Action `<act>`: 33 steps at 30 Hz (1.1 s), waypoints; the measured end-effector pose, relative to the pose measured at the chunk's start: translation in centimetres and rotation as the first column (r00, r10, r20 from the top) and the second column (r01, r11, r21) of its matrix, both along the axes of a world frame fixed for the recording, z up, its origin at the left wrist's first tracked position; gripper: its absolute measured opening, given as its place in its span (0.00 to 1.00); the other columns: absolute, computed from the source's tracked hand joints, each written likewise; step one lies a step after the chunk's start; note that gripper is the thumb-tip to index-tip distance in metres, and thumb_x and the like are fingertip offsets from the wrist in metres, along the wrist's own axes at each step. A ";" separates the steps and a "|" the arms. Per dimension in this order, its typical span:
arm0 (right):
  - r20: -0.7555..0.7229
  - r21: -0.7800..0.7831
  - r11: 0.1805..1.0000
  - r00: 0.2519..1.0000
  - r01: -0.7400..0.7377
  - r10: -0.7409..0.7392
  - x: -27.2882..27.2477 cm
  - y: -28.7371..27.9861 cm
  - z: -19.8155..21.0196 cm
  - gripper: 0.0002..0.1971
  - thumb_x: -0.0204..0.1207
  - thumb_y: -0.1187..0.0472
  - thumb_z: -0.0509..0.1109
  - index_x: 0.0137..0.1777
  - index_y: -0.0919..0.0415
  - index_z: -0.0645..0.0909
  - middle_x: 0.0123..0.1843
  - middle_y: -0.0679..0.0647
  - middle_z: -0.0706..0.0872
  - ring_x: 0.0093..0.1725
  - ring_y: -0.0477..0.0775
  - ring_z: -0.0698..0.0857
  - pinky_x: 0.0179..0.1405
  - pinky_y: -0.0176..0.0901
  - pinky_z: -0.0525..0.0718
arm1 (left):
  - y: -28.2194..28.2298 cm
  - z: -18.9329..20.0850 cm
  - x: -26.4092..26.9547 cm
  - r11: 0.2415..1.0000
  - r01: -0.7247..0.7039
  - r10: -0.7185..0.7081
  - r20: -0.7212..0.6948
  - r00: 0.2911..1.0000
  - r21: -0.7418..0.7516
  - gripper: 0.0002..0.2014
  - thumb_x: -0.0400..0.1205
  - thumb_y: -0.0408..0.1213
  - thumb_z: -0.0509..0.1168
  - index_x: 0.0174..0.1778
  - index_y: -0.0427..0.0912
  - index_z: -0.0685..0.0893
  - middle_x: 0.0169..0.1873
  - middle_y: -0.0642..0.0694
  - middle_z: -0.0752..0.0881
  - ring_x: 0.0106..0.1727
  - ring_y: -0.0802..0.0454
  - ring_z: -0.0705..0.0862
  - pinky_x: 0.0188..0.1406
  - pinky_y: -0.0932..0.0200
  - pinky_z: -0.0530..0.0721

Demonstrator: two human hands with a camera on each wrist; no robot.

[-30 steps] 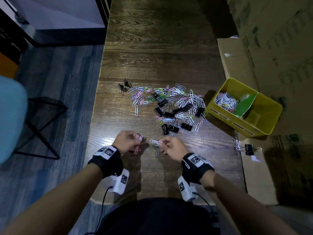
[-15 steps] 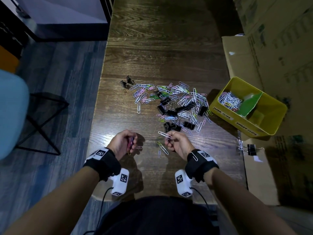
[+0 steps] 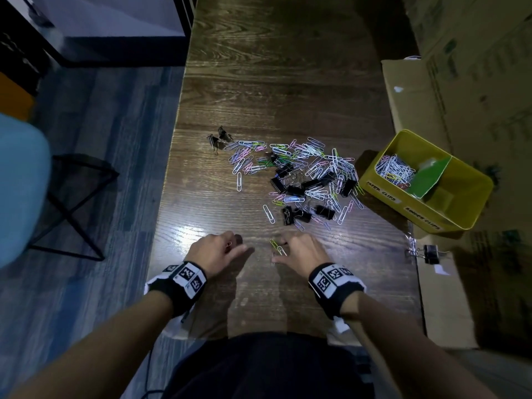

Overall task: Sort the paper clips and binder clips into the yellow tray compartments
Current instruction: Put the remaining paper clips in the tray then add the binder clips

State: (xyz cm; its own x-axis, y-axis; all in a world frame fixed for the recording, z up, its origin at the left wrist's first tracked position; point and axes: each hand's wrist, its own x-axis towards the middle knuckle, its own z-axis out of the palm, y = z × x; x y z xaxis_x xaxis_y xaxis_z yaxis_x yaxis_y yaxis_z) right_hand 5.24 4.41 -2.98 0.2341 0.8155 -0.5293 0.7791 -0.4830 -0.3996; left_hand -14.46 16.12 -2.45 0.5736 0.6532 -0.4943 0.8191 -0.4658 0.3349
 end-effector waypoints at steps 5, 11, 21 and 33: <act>0.021 0.036 0.994 0.994 0.107 -0.108 -0.7 -0.4 0.5 0.15 0.77 0.50 0.71 0.57 0.60 0.84 0.50 0.61 0.89 0.49 0.61 0.87 0.50 0.55 0.86 | -1.1 -0.2 -0.1 0.990 0.077 -0.070 -0.063 0.996 0.117 0.13 0.82 0.52 0.58 0.55 0.48 0.77 0.46 0.44 0.88 0.48 0.42 0.85 0.42 0.53 0.79; -0.004 0.082 0.982 0.985 0.170 -0.170 -1.5 -0.6 1.2 0.12 0.81 0.58 0.64 0.60 0.64 0.80 0.57 0.66 0.84 0.57 0.64 0.83 0.53 0.49 0.80 | -1.5 0.3 0.9 1.000 -0.004 0.004 0.005 1.000 -0.021 0.09 0.81 0.45 0.58 0.48 0.44 0.77 0.41 0.39 0.86 0.45 0.38 0.84 0.40 0.51 0.79; -0.324 0.123 0.898 0.873 0.421 -0.365 -0.3 -1.0 2.2 0.08 0.83 0.65 0.54 0.47 0.62 0.74 0.39 0.52 0.78 0.38 0.52 0.76 0.38 0.45 0.75 | 0.9 2.4 4.7 0.146 -0.025 0.899 0.122 0.421 -0.989 0.06 0.63 0.36 0.50 0.22 0.42 0.69 0.16 0.48 0.64 0.16 0.58 0.58 0.21 0.73 0.52; -0.129 0.097 0.940 0.941 0.327 -0.314 -0.2 -0.4 0.5 0.18 0.77 0.40 0.61 0.52 0.52 0.81 0.43 0.52 0.88 0.43 0.56 0.86 0.45 0.47 0.84 | 3.2 -0.9 8.4 0.924 -0.175 0.293 0.335 0.895 -0.339 0.19 0.80 0.48 0.66 0.27 0.39 0.82 0.20 0.47 0.81 0.22 0.48 0.76 0.27 0.59 0.75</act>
State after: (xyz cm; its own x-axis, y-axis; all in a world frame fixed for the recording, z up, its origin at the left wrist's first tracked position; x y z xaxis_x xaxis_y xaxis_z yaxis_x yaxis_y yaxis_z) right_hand 5.05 4.02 -2.46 0.4388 0.7636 -0.4737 0.5389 -0.6455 -0.5413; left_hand -6.04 19.28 -3.31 0.6014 0.6506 -0.4637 0.6779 -0.1084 0.7271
